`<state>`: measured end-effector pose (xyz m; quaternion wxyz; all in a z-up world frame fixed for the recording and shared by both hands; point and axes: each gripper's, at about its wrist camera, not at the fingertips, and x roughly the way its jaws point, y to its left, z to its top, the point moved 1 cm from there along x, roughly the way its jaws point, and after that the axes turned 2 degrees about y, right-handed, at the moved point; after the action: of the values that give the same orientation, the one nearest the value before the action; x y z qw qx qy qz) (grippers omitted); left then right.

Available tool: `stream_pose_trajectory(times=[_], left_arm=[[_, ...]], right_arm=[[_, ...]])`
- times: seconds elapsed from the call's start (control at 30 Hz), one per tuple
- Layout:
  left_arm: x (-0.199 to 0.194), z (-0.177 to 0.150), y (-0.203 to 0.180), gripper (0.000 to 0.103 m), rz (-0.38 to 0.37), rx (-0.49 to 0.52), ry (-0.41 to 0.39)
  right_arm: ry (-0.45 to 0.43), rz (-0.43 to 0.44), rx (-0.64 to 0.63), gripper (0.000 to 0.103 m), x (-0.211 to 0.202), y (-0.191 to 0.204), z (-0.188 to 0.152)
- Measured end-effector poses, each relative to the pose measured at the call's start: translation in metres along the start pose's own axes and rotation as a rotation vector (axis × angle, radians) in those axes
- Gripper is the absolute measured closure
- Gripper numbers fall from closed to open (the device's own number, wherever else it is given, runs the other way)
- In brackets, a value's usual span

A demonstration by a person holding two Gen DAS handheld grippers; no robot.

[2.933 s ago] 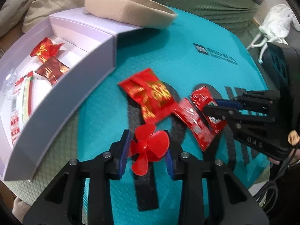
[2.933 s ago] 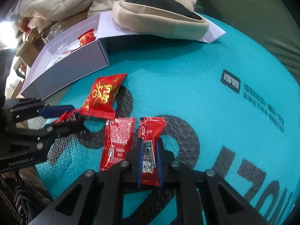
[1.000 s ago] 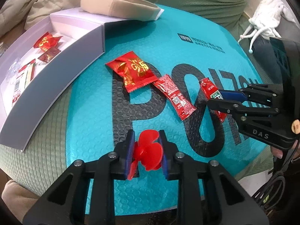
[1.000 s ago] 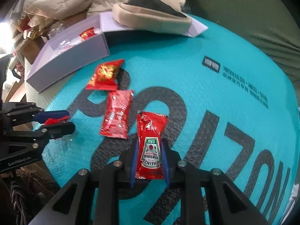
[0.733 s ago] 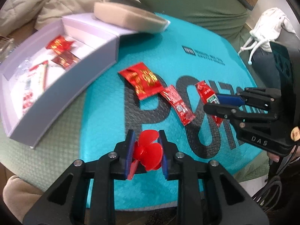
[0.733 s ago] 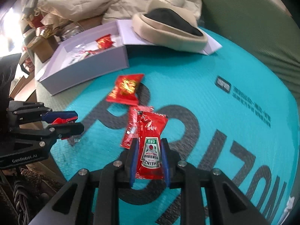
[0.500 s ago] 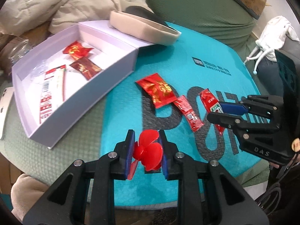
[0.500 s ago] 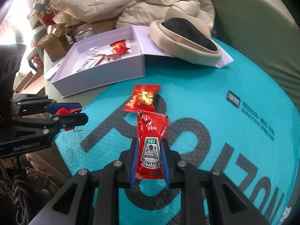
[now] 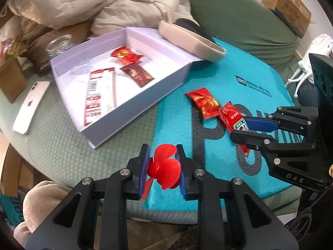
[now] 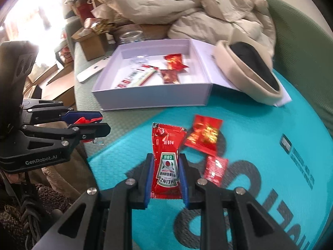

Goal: Organize objects

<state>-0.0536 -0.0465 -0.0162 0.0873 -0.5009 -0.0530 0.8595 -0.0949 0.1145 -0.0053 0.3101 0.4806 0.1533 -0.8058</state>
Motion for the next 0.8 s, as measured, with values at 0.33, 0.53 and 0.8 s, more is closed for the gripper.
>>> stream_pose_trajectory(times=[0.33,0.53,0.8], left_arm=[[-0.022,-0.014,0.033,0.079,0.069,-0.082,-0.029],[-0.033,-0.016,0.051,0.079,0.092,-0.121,-0.05],[-0.035,-0.011,0.07,0.079,0.099,-0.135,-0.059]], right_arm=[[-0.014,0.077,-0.098,0.08,0.005,0.041,0.016],[-0.018,0.104,-0.138,0.08,0.008,0.059,0.026],[-0.021,0.112,-0.165,0.08,0.013,0.073,0.043]])
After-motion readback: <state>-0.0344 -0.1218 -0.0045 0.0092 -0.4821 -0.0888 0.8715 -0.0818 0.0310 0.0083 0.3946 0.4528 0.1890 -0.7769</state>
